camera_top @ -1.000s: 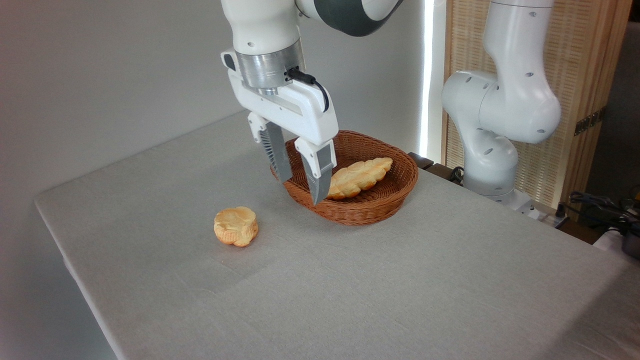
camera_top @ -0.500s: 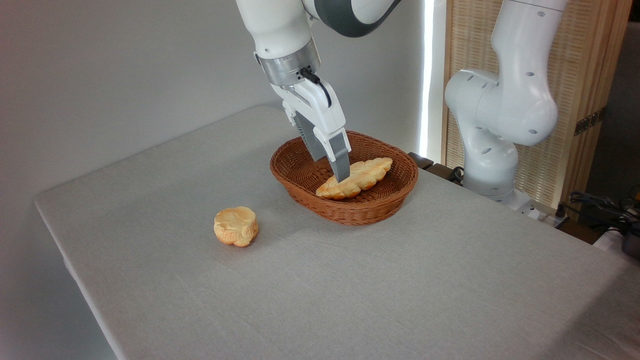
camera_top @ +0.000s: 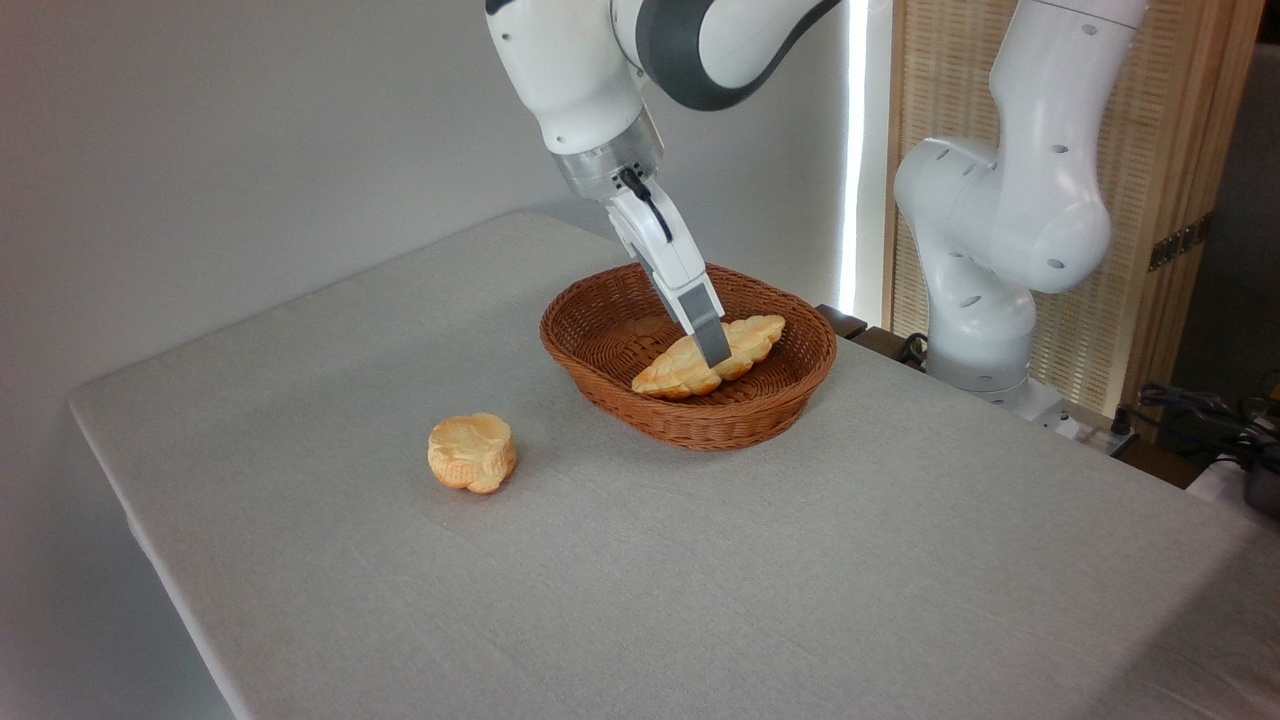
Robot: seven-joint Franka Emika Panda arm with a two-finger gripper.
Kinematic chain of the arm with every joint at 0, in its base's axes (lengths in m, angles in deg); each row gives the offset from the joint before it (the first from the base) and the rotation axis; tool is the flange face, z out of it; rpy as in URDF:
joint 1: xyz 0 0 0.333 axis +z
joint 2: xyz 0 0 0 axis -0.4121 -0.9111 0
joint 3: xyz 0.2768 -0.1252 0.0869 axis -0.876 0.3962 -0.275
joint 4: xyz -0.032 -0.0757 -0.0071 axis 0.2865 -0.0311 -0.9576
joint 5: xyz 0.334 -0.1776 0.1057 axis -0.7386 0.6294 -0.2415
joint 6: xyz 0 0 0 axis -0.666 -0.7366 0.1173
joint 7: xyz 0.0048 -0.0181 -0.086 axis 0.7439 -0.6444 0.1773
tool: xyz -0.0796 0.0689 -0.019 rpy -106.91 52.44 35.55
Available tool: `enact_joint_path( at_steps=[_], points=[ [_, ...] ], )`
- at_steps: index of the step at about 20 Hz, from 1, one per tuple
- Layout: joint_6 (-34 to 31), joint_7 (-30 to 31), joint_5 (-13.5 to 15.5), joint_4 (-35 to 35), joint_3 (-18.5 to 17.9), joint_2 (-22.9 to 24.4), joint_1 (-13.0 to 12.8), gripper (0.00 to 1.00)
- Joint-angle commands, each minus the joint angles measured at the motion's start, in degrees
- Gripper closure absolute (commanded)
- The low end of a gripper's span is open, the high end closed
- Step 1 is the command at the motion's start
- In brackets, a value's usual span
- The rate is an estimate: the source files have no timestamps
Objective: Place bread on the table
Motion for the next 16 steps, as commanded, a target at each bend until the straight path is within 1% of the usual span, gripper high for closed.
enact_joint_path(
  at_steps=[1,3,5,10,13,16],
  points=[
    [-0.5,-1.0,1.0,2.5,-0.3,1.1,-1.2,0.0],
    [-0.5,-1.0,1.0,2.6,-0.3,0.9,-1.3,0.0],
    [-0.4,-1.0,1.0,2.8,-0.3,0.6,-2.2,0.0],
    [0.9,-1.0,1.1,2.9,-0.2,-0.2,-2.4,0.0],
    [1.7,-0.9,1.1,2.9,-0.2,-1.5,-3.9,0.0],
    [1.7,-0.9,1.1,2.9,-0.2,-2.3,-4.2,0.0]
  ],
)
